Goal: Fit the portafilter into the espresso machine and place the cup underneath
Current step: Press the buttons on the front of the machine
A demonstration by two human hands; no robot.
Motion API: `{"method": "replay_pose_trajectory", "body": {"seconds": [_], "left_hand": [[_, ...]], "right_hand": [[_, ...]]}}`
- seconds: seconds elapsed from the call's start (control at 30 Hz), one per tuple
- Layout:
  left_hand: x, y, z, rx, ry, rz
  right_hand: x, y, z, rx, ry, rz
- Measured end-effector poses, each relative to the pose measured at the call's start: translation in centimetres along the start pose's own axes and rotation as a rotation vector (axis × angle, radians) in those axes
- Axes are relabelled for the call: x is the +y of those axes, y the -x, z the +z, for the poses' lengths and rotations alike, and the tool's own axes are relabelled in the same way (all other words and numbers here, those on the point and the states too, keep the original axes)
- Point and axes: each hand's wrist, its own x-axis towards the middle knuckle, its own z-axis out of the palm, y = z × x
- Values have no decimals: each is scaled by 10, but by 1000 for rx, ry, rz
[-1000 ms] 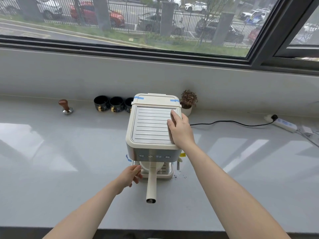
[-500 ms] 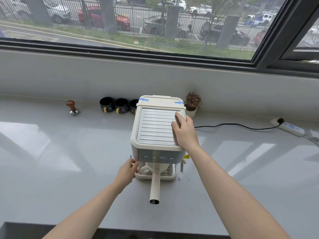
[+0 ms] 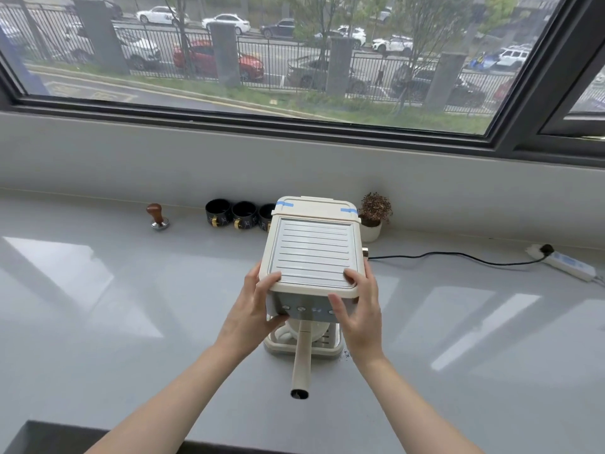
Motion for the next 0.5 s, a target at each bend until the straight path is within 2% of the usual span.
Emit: {"method": "replay_pose_trajectory", "body": {"seconds": [0.13, 0.5], "left_hand": [[0, 0, 3, 24, 6, 21], [6, 0, 5, 42, 42, 14]], "right_hand": [[14, 11, 6, -6, 51, -127], [15, 13, 16, 56, 26, -116]]}}
